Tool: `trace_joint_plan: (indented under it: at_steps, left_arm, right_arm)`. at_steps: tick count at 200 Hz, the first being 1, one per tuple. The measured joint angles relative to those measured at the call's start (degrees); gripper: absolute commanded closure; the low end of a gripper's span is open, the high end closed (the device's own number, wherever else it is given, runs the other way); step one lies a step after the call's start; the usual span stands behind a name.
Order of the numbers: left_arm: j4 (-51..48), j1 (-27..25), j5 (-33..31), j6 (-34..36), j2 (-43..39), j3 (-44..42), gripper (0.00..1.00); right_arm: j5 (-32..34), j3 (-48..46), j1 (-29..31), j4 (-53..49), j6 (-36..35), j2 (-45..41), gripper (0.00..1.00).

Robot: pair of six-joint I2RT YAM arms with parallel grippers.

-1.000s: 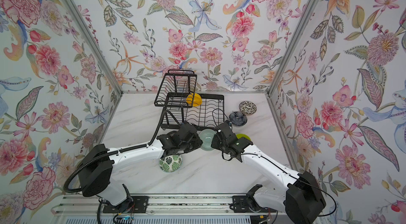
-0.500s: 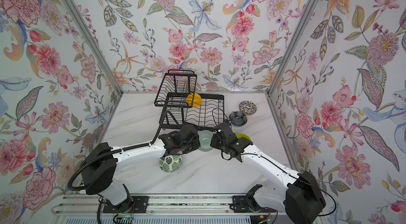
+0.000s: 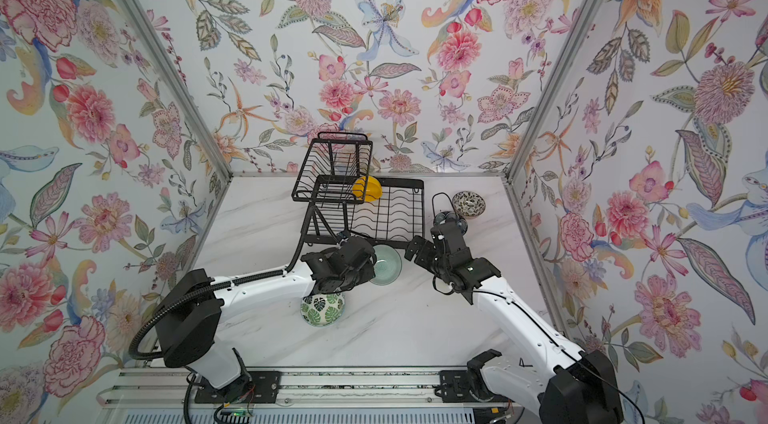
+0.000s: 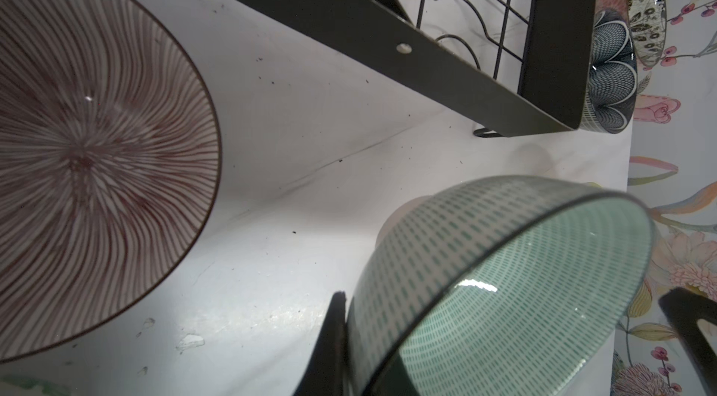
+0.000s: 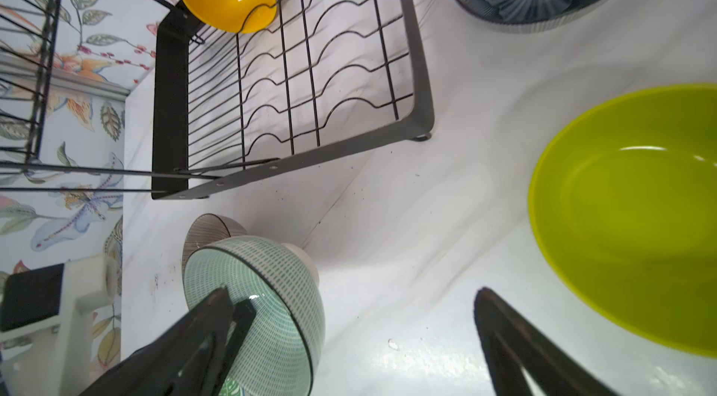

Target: Load the bowls into the dish rack

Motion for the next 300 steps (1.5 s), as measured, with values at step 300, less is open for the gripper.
trace_joint_plan:
  at_steps: [300]
  left_arm:
    - [34.42, -3.45, -27.12, 54.27, 13.7, 20.96, 1.0]
  right_arm:
    - [-9.86, 10.93, -10.97, 11.67, 66.6, -5.03, 0.16]
